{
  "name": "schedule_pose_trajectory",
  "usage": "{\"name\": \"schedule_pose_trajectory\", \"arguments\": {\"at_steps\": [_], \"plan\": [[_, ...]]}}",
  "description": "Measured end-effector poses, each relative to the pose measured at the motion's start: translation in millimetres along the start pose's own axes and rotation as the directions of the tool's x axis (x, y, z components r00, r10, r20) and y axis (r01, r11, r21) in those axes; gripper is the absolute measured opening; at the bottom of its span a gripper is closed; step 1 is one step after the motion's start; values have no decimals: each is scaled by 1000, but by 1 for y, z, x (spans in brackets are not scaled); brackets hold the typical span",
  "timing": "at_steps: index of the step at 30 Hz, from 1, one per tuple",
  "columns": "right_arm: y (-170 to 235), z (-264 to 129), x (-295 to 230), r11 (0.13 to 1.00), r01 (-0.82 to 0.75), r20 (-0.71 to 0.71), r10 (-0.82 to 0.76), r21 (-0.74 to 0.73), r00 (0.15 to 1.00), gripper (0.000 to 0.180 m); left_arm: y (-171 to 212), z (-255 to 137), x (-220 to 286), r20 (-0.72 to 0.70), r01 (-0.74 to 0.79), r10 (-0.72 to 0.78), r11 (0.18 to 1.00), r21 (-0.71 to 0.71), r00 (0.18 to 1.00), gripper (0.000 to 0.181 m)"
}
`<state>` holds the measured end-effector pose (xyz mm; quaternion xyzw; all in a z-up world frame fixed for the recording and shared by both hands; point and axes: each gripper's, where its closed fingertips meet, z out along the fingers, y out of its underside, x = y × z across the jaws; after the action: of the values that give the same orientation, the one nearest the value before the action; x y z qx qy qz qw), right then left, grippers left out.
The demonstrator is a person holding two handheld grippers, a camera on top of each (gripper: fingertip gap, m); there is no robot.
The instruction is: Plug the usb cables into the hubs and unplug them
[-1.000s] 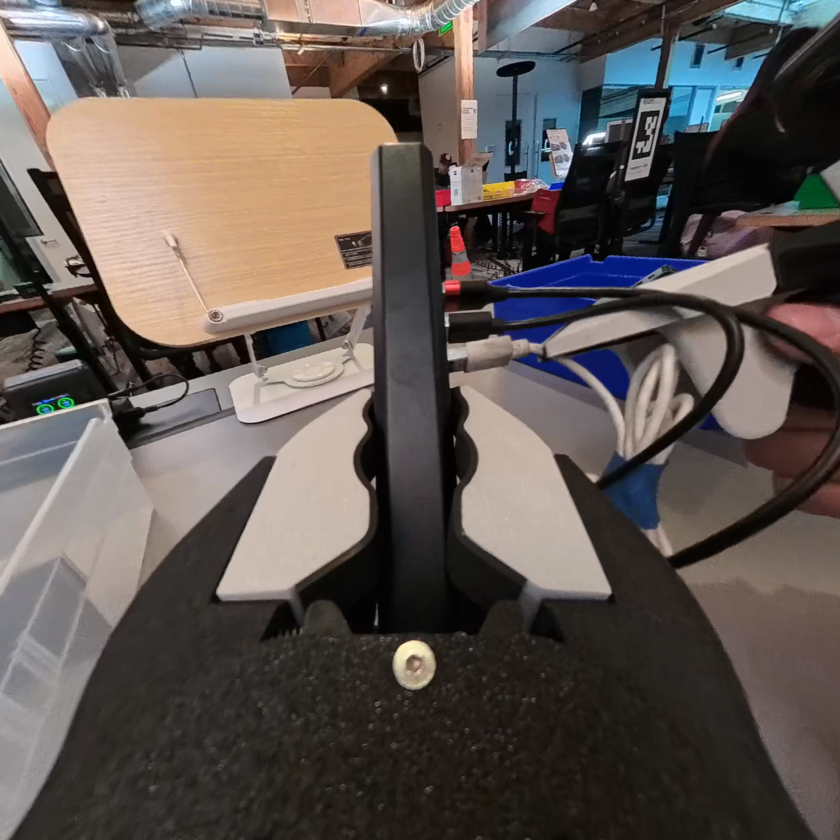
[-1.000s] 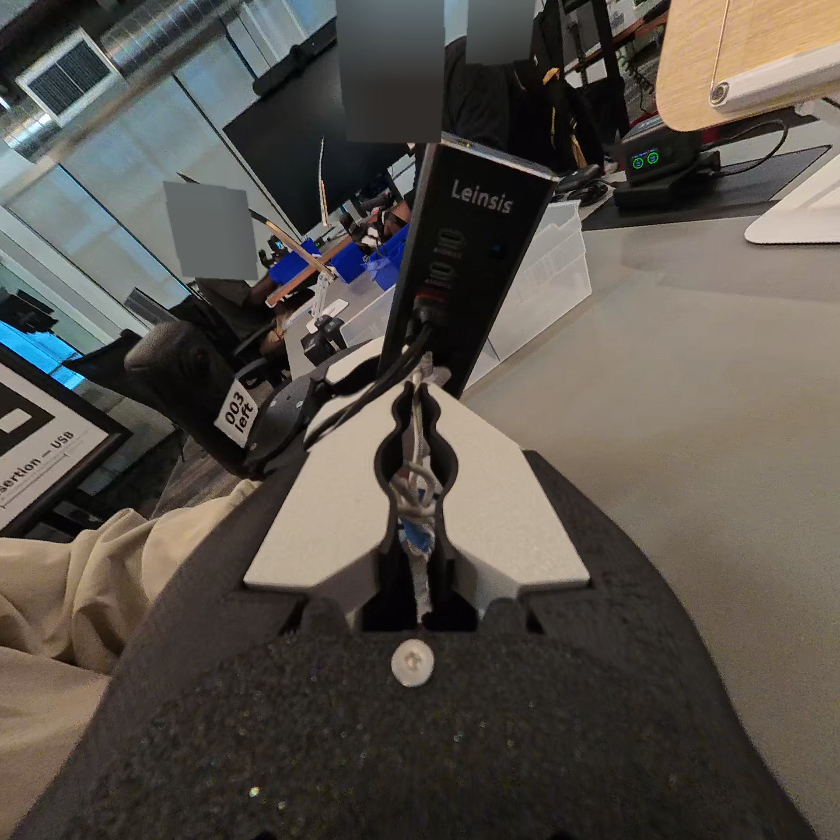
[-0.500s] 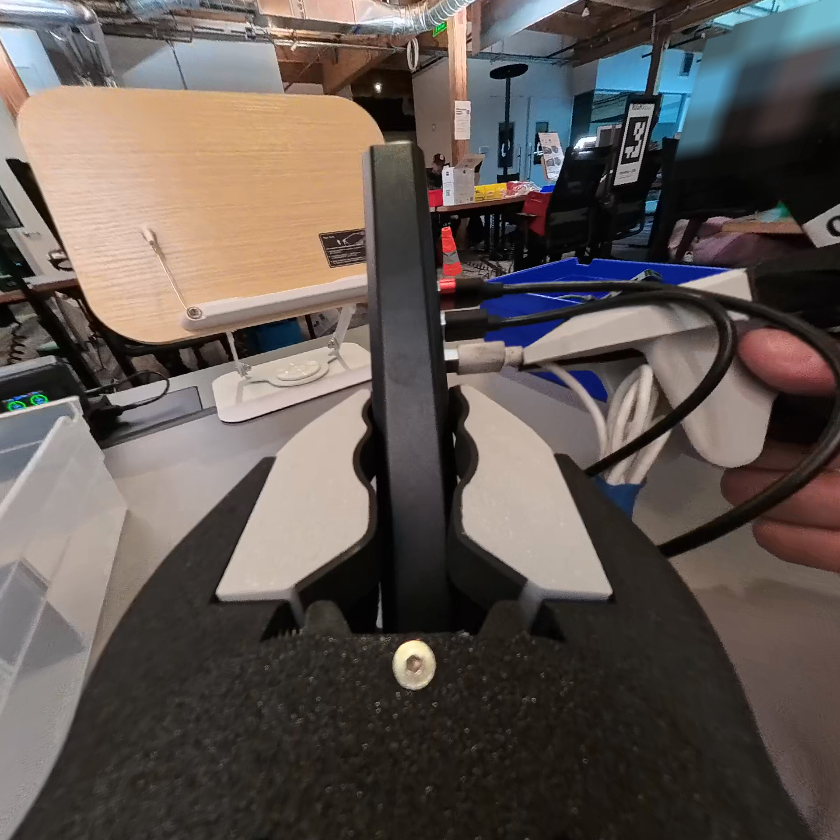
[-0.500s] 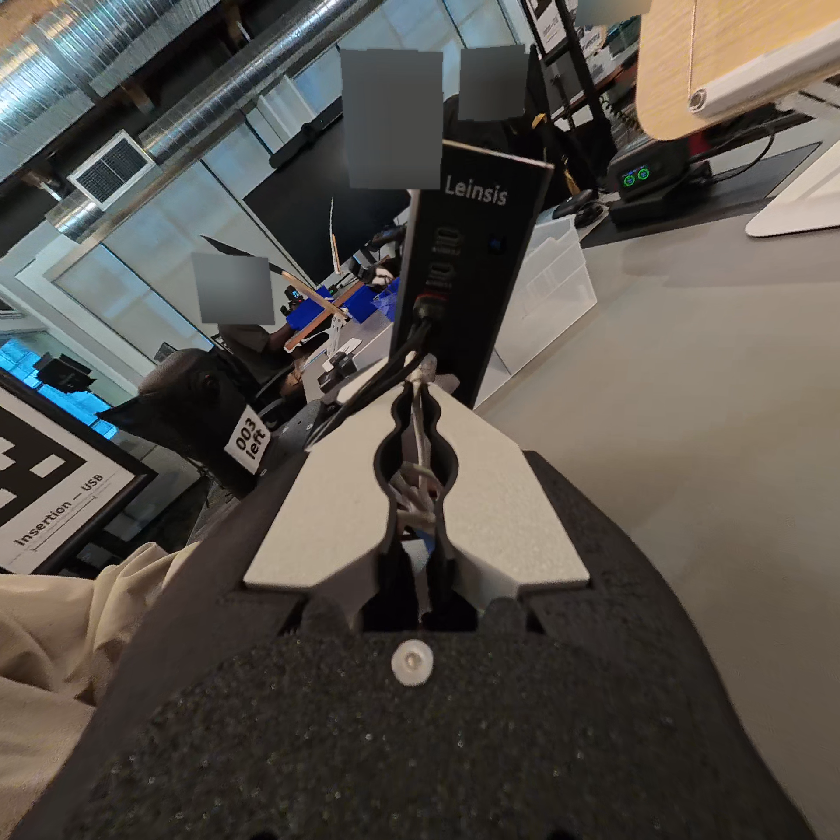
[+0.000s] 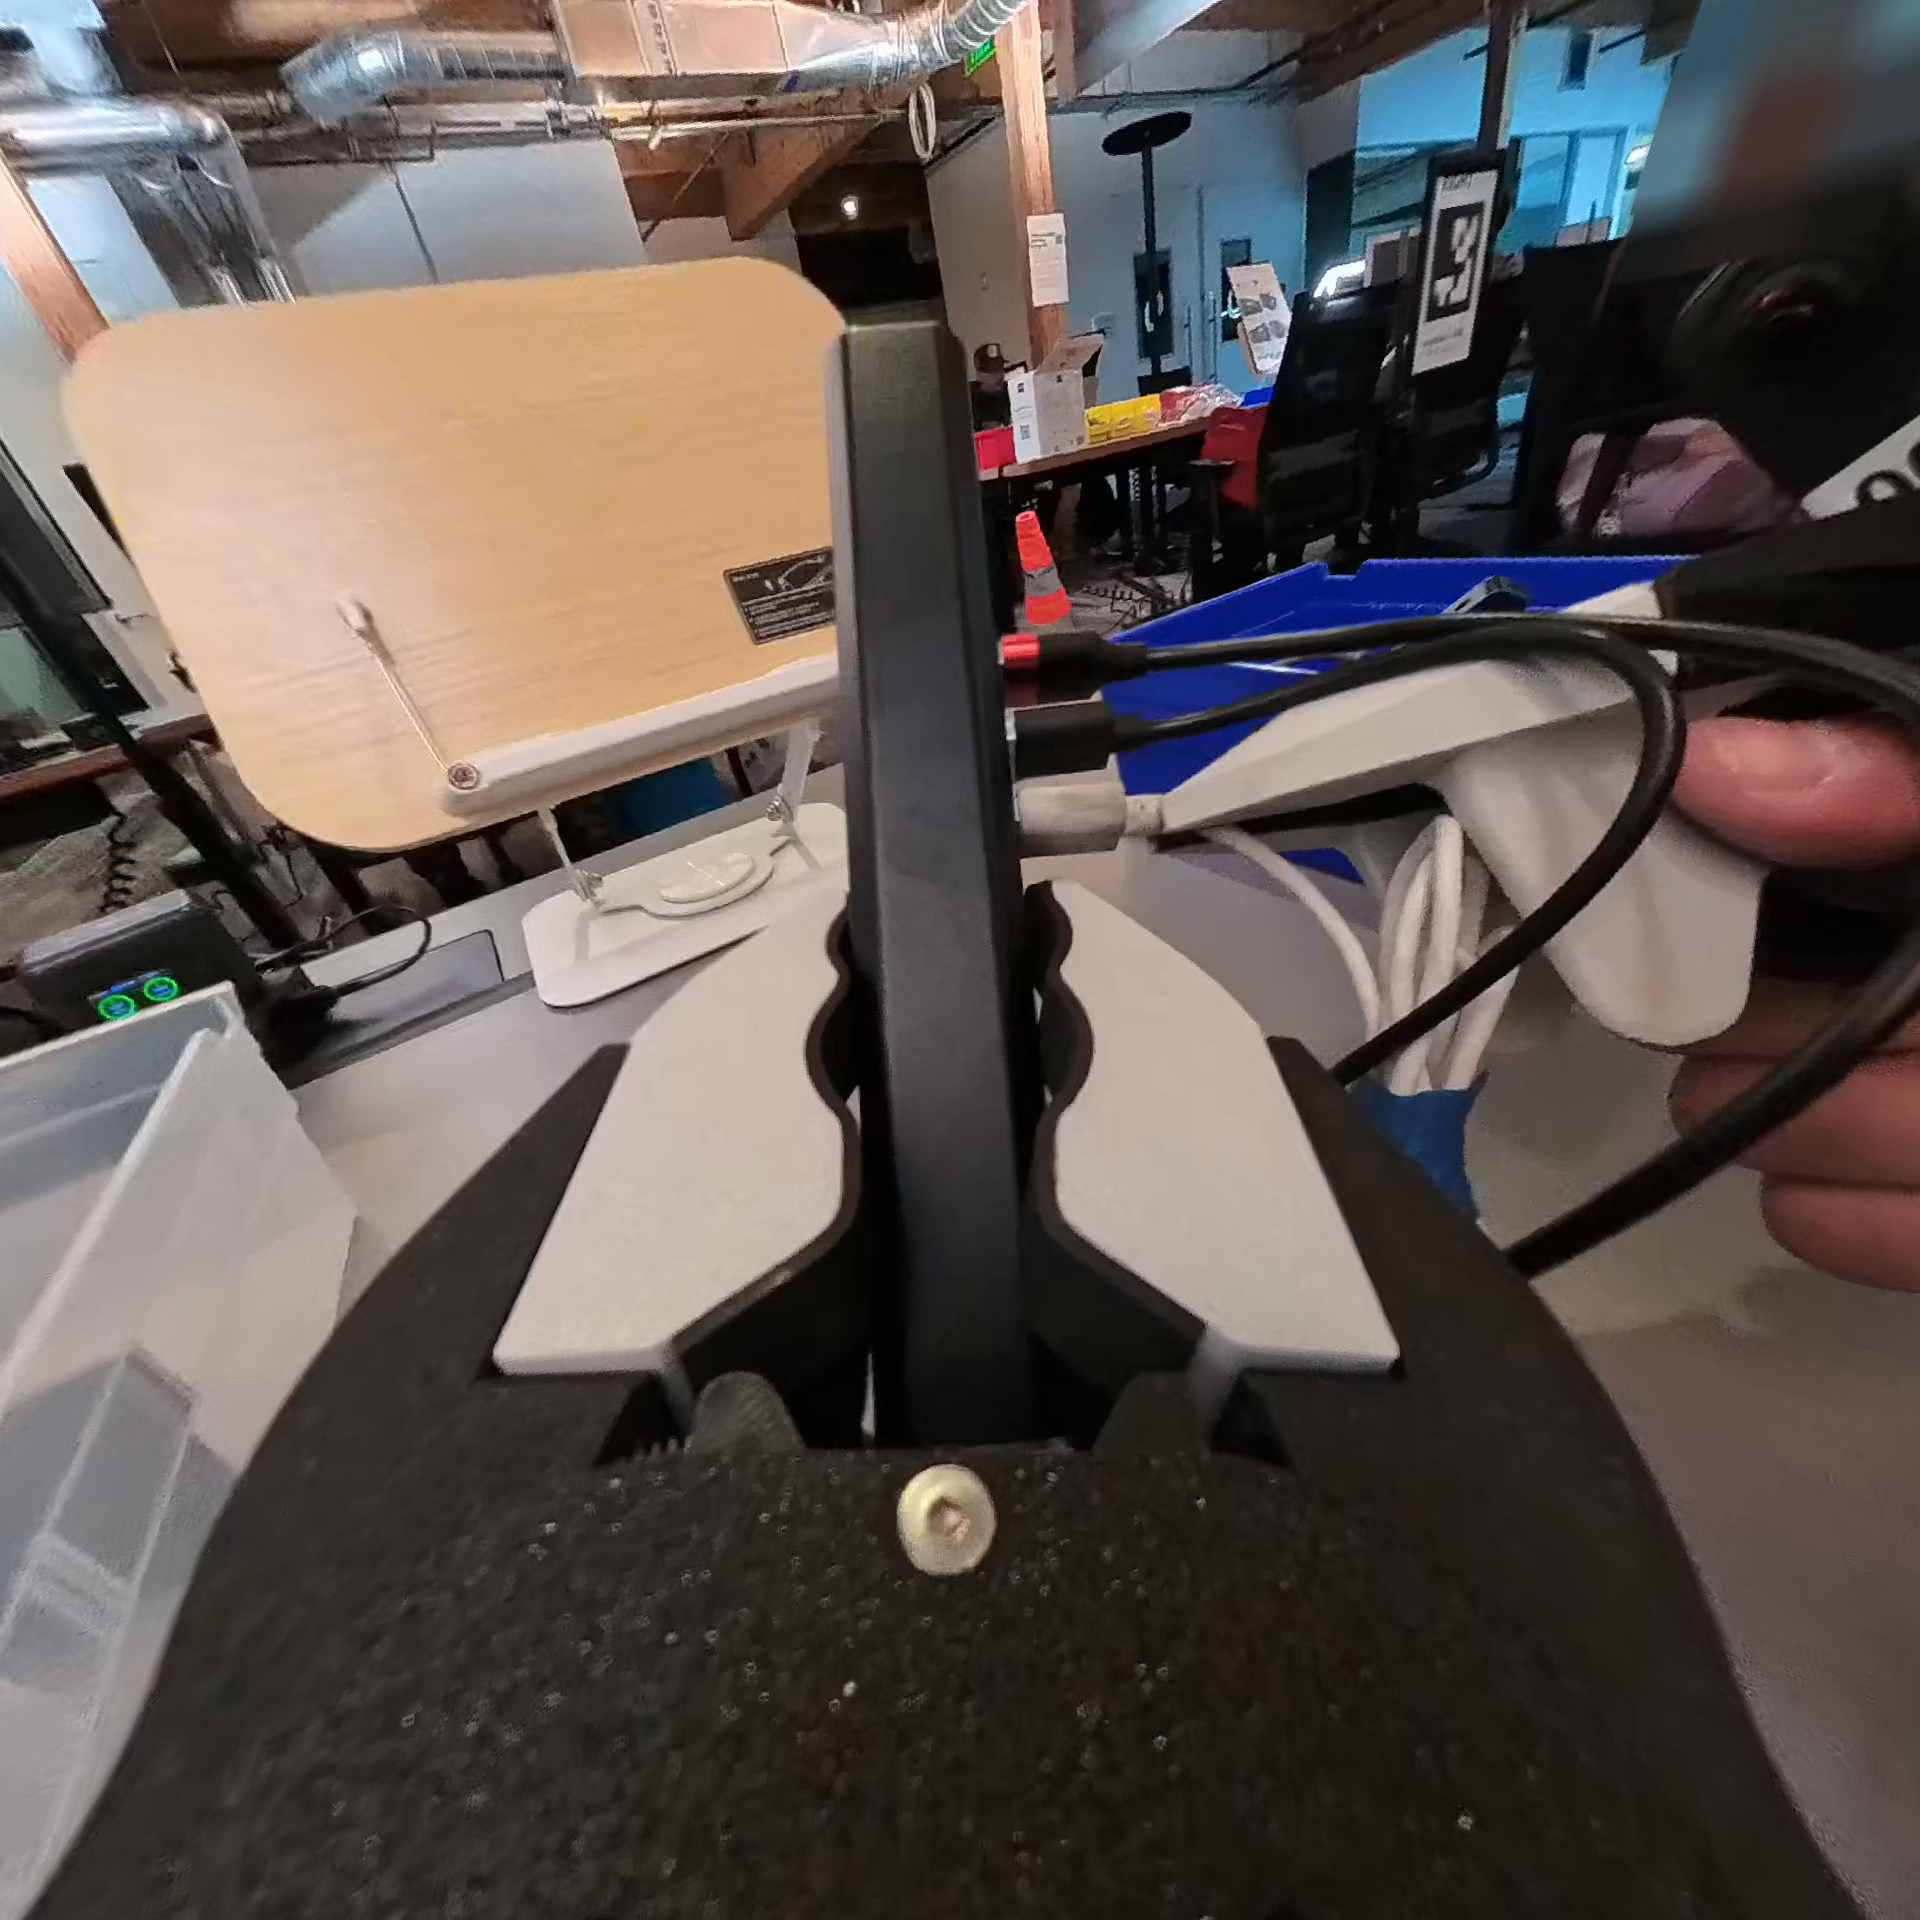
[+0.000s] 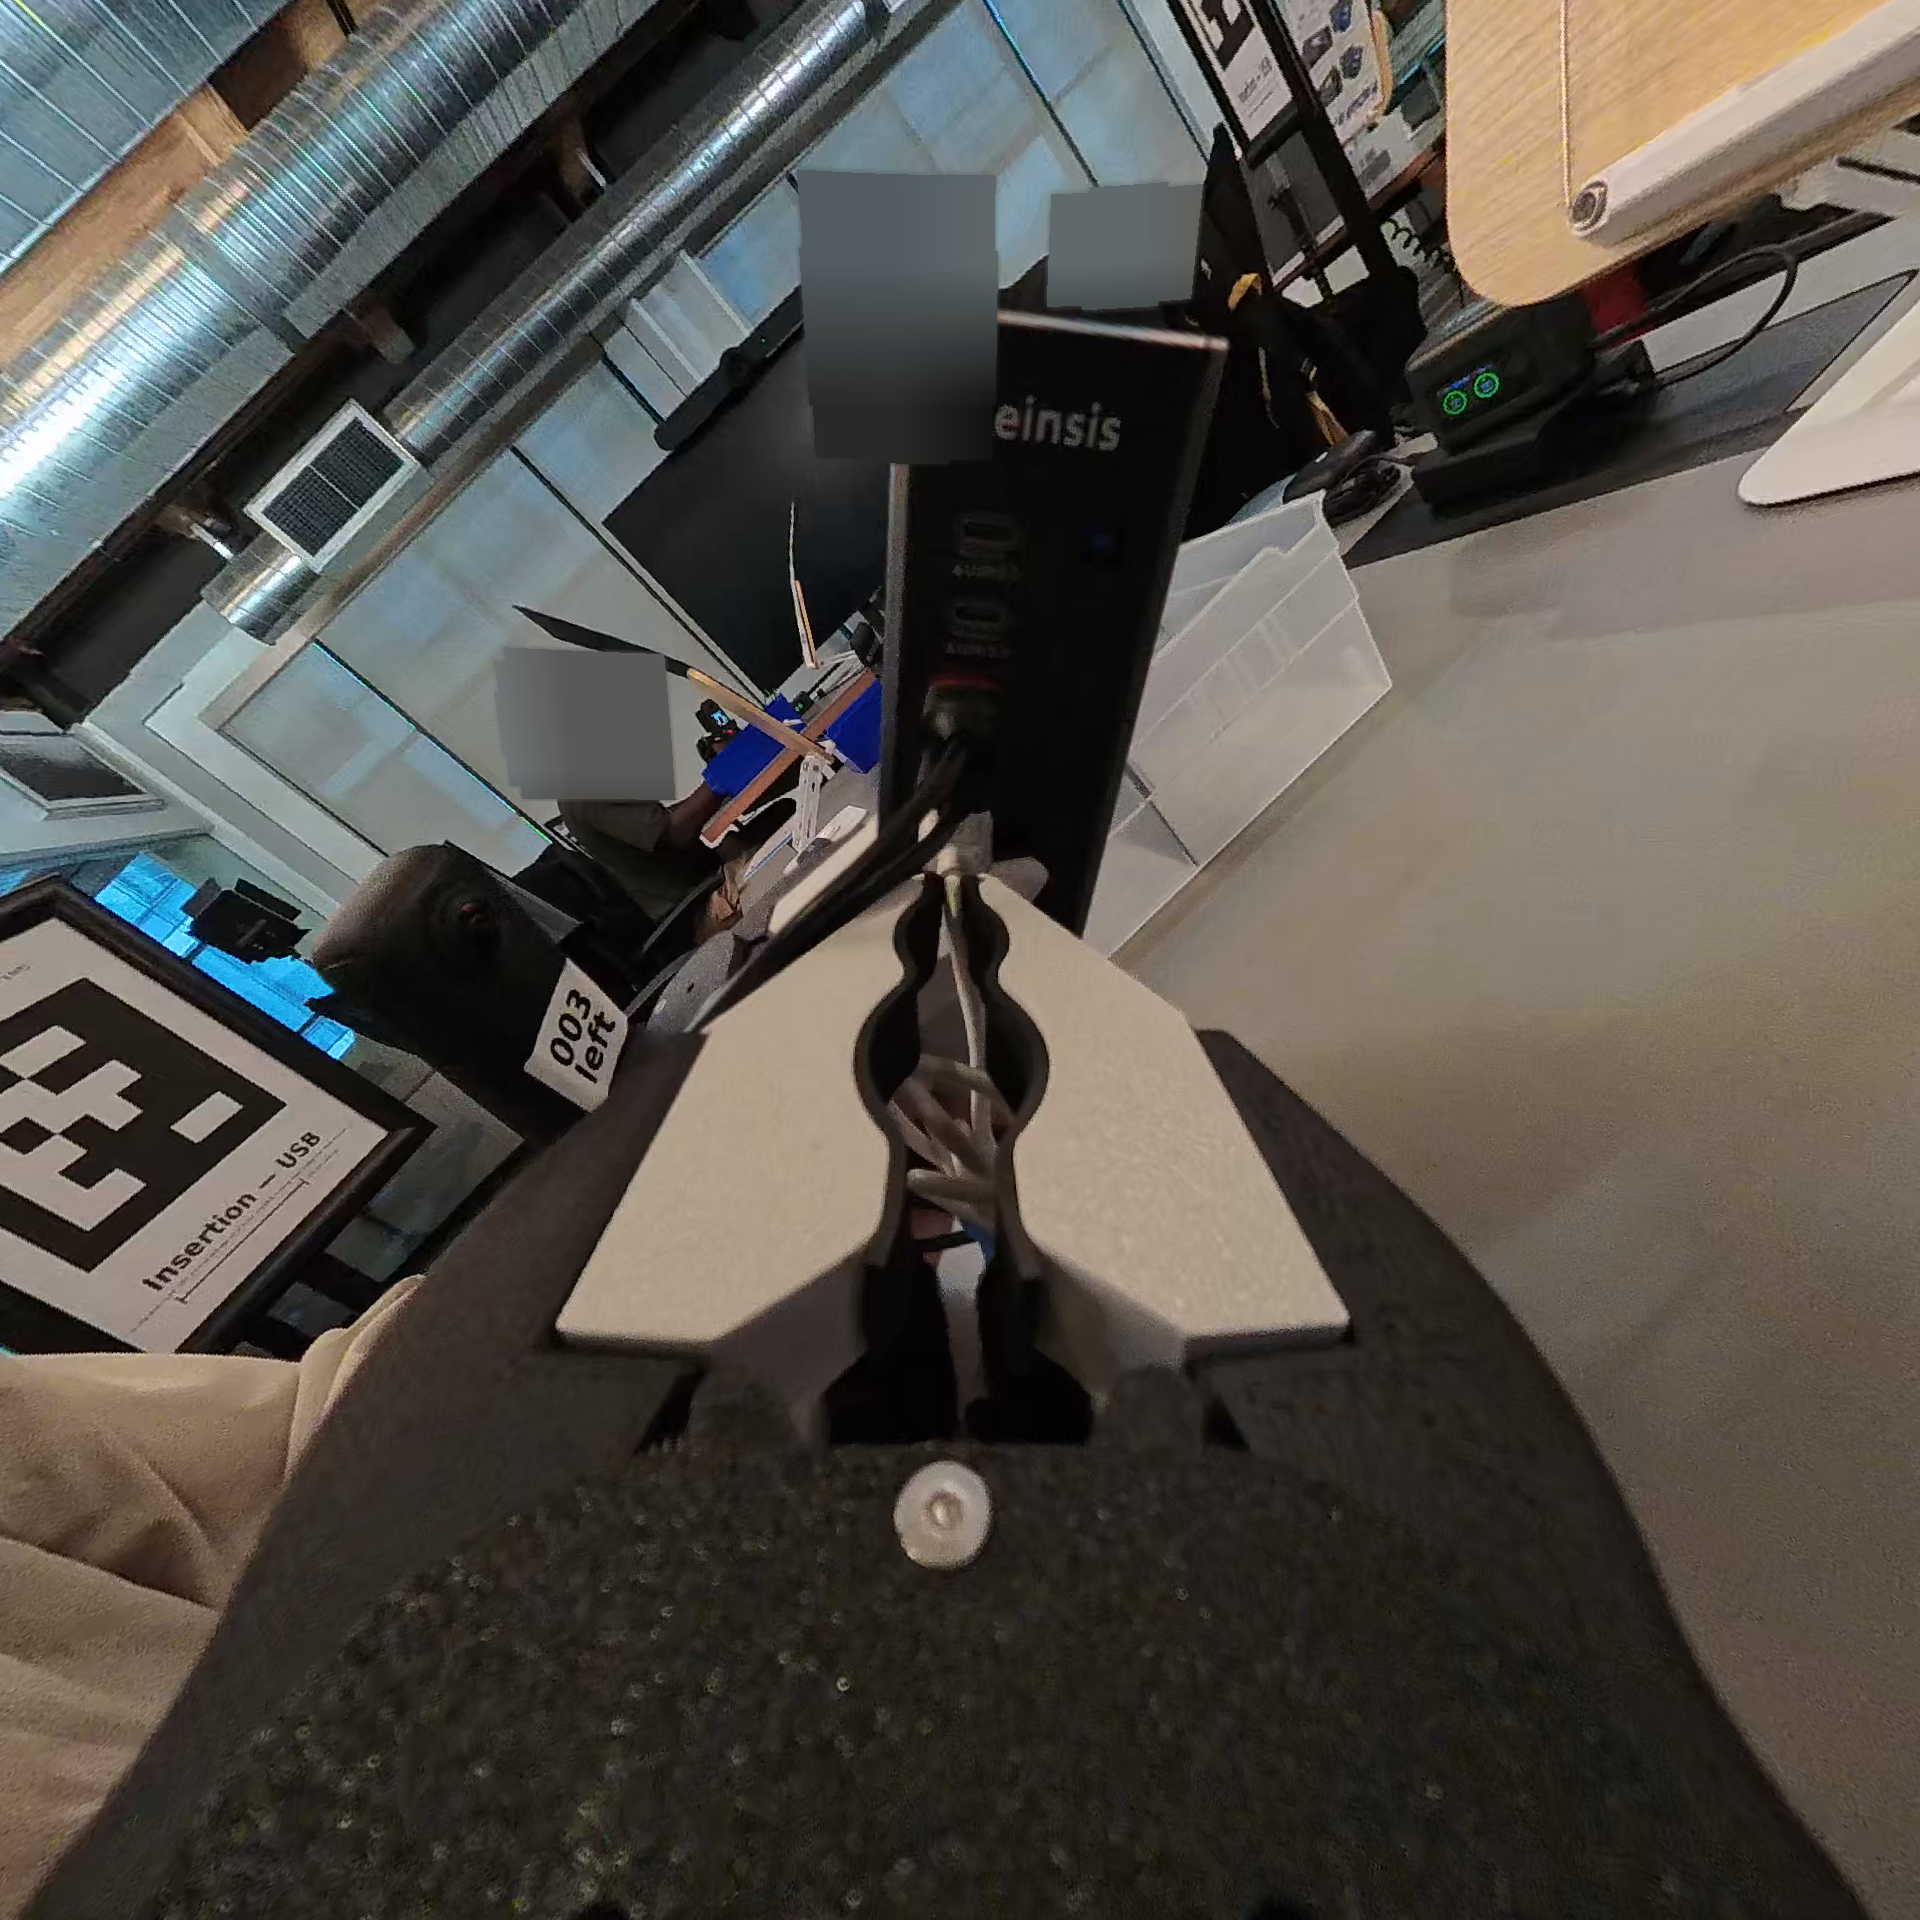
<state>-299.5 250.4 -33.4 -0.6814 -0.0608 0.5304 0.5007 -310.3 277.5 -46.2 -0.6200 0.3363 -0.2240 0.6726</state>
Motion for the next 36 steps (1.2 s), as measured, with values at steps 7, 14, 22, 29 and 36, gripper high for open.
{"name": "schedule_pose_trajectory", "arguments": {"at_steps": [7,14,22,29,36], "plan": [[0,-5,-13,993,107,187,-94,-58,978,25,-4,-3,-2,-293,473,-450,881,9,844,30],[-2,-7,3,993,83,213,-63,-88,975,46,-19,-16,1,-570,793,-674,607,-63,470,30],[-8,-1,-12,997,70,267,-58,-32,962,37,-26,-17,42,-692,830,-684,510,-227,231,30],[-14,-8,-6,998,49,253,-39,-30,967,26,-22,-12,53,-689,808,-693,522,-274,214,30],[-64,-29,-10,962,270,80,-272,34,959,25,-17,-20,-22,-555,810,-688,585,-43,468,35]]}}
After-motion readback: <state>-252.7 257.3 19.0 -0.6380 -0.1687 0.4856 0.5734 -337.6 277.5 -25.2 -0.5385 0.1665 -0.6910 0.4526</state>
